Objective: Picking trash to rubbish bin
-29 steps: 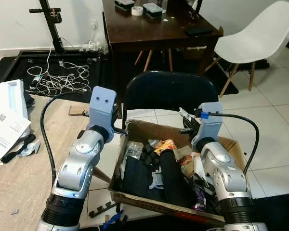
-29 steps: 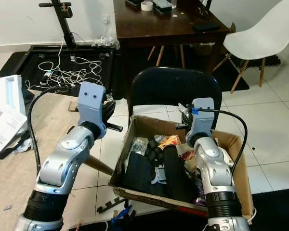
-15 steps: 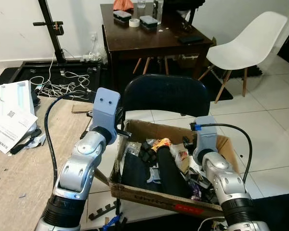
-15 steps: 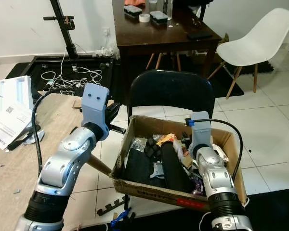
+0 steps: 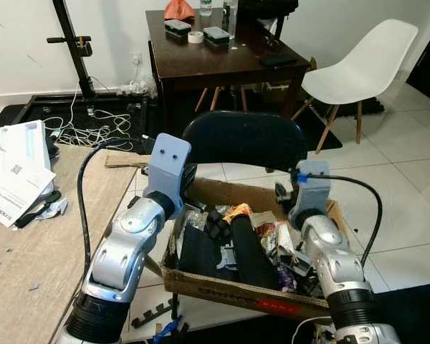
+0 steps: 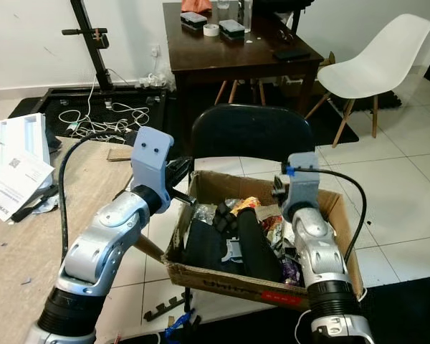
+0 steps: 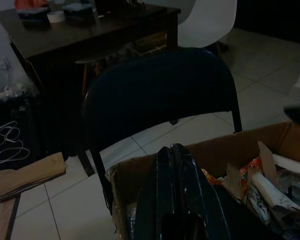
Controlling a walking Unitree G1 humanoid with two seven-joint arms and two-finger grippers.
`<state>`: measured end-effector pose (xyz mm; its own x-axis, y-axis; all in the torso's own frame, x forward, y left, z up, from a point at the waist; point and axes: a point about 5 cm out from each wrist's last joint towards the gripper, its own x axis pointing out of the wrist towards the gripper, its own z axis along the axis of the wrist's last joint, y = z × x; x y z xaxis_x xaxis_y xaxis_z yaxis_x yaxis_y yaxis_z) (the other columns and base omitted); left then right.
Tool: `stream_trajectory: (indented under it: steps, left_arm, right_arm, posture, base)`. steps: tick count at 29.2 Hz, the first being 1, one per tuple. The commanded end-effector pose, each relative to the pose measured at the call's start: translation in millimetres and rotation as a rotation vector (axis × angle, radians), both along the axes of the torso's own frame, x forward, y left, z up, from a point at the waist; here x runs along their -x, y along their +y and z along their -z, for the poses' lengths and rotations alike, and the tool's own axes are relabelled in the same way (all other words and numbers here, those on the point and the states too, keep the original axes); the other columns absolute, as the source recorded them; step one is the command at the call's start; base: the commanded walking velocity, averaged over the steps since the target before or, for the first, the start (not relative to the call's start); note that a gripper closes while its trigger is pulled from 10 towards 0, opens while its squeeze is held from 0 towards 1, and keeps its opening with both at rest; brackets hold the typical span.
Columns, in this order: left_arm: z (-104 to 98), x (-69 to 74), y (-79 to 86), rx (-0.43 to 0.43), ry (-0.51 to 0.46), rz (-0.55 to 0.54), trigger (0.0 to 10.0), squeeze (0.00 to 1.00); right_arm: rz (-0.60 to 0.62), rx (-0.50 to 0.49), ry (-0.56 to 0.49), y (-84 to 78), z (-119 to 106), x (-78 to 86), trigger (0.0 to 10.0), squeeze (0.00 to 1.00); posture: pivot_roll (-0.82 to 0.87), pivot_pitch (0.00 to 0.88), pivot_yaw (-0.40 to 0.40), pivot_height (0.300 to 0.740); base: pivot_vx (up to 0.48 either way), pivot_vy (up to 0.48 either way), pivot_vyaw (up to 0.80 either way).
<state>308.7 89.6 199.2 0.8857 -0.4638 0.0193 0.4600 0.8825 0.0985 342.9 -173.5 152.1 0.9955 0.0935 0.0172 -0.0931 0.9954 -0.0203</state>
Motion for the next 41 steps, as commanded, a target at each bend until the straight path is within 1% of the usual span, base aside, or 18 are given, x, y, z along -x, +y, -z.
stream_trajectory:
  steps: [1, 4, 5, 6, 9, 10, 11, 23, 28, 30, 32, 34, 35, 36, 37, 38, 40, 41]
  left_arm:
    - [2, 0.9, 3.4, -0.011, 0.01, 0.0, 10.0, 0.0]
    - [1, 1.0, 2.6, -0.013, 0.008, 0.004, 10.0, 0.0]
    - [1, 1.3, 2.1, -0.013, 0.008, 0.006, 10.0, 0.0]
    - [1, 1.2, 2.1, -0.013, 0.008, 0.007, 10.0, 0.0]
    - [2, 1.3, 2.4, -0.014, 0.009, 0.008, 10.0, 0.0]
    - [2, 1.4, 2.5, -0.015, 0.009, 0.008, 10.0, 0.0]
    - [2, 1.4, 2.6, -0.016, 0.008, 0.007, 10.0, 0.0]
    - [1, 0.5, 5.6, -0.004, 0.007, -0.015, 10.0, 0.0]
    - [-6, -3.8, 17.3, 0.034, -0.04, -0.114, 10.0, 0.0]
    - [-19, -9.1, 29.0, 0.1, -0.118, -0.238, 10.0, 0.0]
    - [-42, -11.8, 48.4, 0.281, -0.214, -0.374, 10.0, 0.0]
    - [-58, -11.9, 62.9, 0.342, -0.286, -0.42, 10.0, 0.0]
    - [-58, -11.9, 62.9, 0.342, -0.286, -0.42, 10.0, 0.0]
    - [-60, -13.0, 64.6, 0.291, -0.295, -0.394, 10.0, 0.0]
    - [-56, -15.6, 67.5, 0.155, -0.285, -0.34, 10.0, 0.0]
    - [-56, -15.6, 67.5, 0.155, -0.285, -0.34, 10.0, 0.0]
    - [-46, -17.8, 76.5, 0.047, -0.24, -0.311, 10.0, 0.0]
    - [-46, -17.8, 76.5, 0.047, -0.24, -0.311, 10.0, 0.0]
  right_arm:
    - [-0.015, -0.009, -0.022, 2.7, -4, -0.1, 10.0, 0.0]
    - [-0.037, -0.028, 0.009, 3.5, 1, 1.0, 10.0, 0.0]
    - [-0.043, -0.035, 0.015, 3.3, 2, 1.9, 10.0, 1.0]
    - [-0.046, -0.039, 0.017, 3.4, 3, 2.2, 10.0, 1.0]
    - [-0.012, 0.059, 0.007, 1.2, 3, 1.6, 10.0, 1.0]
    - [-0.002, 0.075, -0.003, 0.3, 2, 1.4, 10.0, 0.31]
    - [0.01, 0.082, -0.019, -1.5, 1, 1.0, 10.0, 0.0]
    - [0.04, -0.01, -0.04, -4.5, -5, -0.6, 10.0, 0.0]
    - [-0.024, -0.045, -0.127, 13.6, -17, 2.4, 10.0, 0.0]
    - [-0.014, -0.066, -0.209, 15.6, -29, 3.3, 10.0, 0.0]
    - [-0.008, -0.122, -0.299, 15.2, -43, 5.5, 10.0, 0.0]
    - [-0.011, -0.133, -0.333, 14.1, -51, 5.9, 10.0, 0.0]
    - [-0.011, -0.133, -0.333, 14.1, -51, 5.9, 10.0, 0.0]
    - [-0.021, -0.132, -0.333, 14.0, -51, 5.4, 10.0, 0.0]
    - [-0.036, -0.119, -0.315, 14.3, -50, 4.1, 10.0, 0.0]
    - [-0.036, -0.119, -0.315, 14.3, -50, 4.1, 10.0, 0.0]
    - [-0.048, -0.111, -0.302, 14.9, -48, 3.7, 10.0, 0.0]
    - [-0.048, -0.111, -0.302, 14.9, -48, 3.7, 10.0, 0.0]
  posture:
    - [0.18, 0.104, 0.026, 0.74]
    - [0.18, 0.104, 0.026, 0.74]
    - [0.18, 0.104, 0.026, 0.74]
    - [0.18, 0.104, 0.025, 0.74]
    - [0.18, 0.104, 0.025, 0.74]
    - [0.18, 0.104, 0.025, 0.74]
    - [0.18, 0.104, 0.025, 0.74]
    - [0.18, 0.104, 0.031, 0.74]
    - [0.18, 0.103, 0.03, 0.74]
    - [0.18, 0.103, 0.03, 0.74]
    - [0.18, 0.1, 0.03, 0.74]
    - [0.18, 0.1, 0.03, 0.74]
    - [0.18, 0.1, 0.03, 0.74]
    - [0.18, 0.093, 0.026, 0.74]
    - [0.18, 0.093, 0.026, 0.74]
    - [0.18, 0.093, 0.026, 0.74]
    - [0.18, 0.093, 0.026, 0.74]
    - [0.18, 0.093, 0.026, 0.74]
  base:
    - [0.0, 0.0, 0.0]
    - [0.0, 0.0, 0.0]
    - [0.0, 0.0, 0.0]
    - [0.0, 0.0, 0.0]
    - [0.0, 0.0, 0.0]
    - [0.0, 0.0, 0.0]
    - [0.0, 0.0, 0.0]
    - [0.0, 0.0, 0.0]
    - [0.0, 0.0, 0.0]
    - [0.0, 0.0, 0.0]
    - [0.0, 0.0, 0.0]
    - [0.0, 0.0, 0.0]
    - [0.0, 0.0, 0.0]
    - [0.0, 0.0, 0.0]
    - [0.0, 0.0, 0.0]
    - [0.0, 0.0, 0.0]
    - [0.0, 0.0, 0.0]
    - [0.0, 0.0, 0.0]
